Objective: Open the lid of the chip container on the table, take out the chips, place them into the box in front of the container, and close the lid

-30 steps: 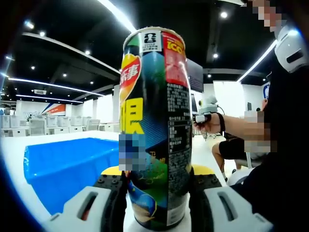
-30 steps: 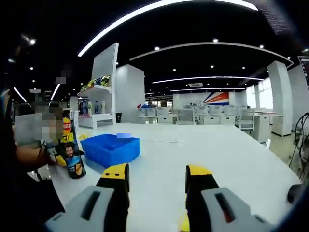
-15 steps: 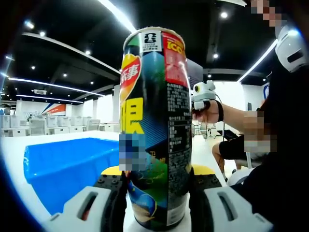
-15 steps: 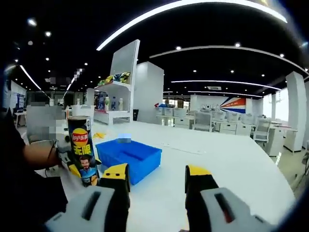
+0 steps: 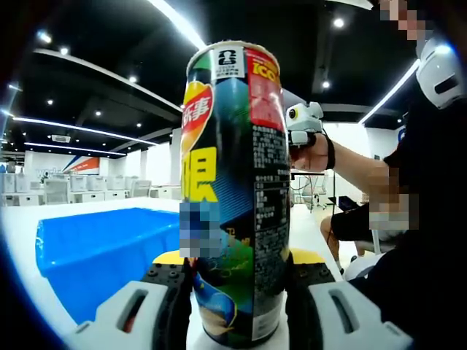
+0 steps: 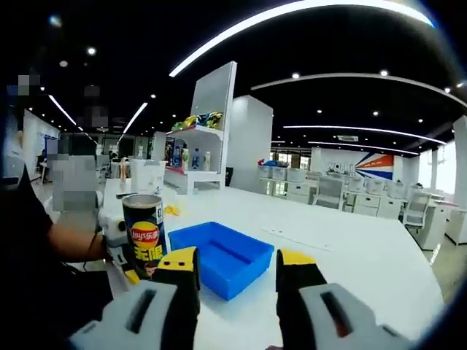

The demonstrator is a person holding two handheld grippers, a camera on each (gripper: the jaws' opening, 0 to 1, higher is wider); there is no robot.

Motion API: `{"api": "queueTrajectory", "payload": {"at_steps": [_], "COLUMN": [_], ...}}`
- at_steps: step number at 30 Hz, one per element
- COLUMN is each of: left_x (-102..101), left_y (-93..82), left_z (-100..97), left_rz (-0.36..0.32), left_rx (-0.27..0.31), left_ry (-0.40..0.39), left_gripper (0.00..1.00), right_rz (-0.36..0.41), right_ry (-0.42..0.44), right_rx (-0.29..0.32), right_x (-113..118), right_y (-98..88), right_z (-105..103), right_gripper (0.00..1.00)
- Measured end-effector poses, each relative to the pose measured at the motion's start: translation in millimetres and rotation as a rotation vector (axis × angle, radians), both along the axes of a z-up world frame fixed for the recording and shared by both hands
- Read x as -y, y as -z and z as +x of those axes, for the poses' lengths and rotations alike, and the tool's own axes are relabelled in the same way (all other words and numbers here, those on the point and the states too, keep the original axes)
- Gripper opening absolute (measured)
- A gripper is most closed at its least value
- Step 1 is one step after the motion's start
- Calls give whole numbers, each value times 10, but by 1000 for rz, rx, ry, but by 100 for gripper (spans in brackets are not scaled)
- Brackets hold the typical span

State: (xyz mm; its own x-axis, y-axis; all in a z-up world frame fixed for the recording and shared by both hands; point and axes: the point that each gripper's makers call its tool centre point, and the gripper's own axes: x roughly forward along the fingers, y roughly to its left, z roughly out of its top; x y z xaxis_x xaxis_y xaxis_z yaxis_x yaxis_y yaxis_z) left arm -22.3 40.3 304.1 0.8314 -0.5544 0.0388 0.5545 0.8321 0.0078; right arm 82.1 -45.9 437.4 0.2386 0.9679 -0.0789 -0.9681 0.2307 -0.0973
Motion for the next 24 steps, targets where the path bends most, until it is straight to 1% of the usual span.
{"api": "queueTrajectory", "payload": {"at_steps": [6,10,14,22,24], "left_x": [0,1,2,5,6], "left_y": [-1,-1,-1,0,0], "left_z": [0,0,0,-1,-1], "left_rz": [-1,-1,-1,0,0], "left_rx": [0,0,0,1,1], "left_ry": [0,1,2,3,3], "left_gripper": [51,51,51,51,51], "right_rz": [-21,-36,-62,-83,-91], "right_ry": [-70,-100,-130,-165,-186], "right_rx": [8,18,37,38,43], "right_x": [-207,-315,-404,-533,-585], "right_y": [-125,-179,-199,-218,-240], "right_z": [-143,-215,-292,-413,-488], "right_gripper": [39,39,39,38,38]}}
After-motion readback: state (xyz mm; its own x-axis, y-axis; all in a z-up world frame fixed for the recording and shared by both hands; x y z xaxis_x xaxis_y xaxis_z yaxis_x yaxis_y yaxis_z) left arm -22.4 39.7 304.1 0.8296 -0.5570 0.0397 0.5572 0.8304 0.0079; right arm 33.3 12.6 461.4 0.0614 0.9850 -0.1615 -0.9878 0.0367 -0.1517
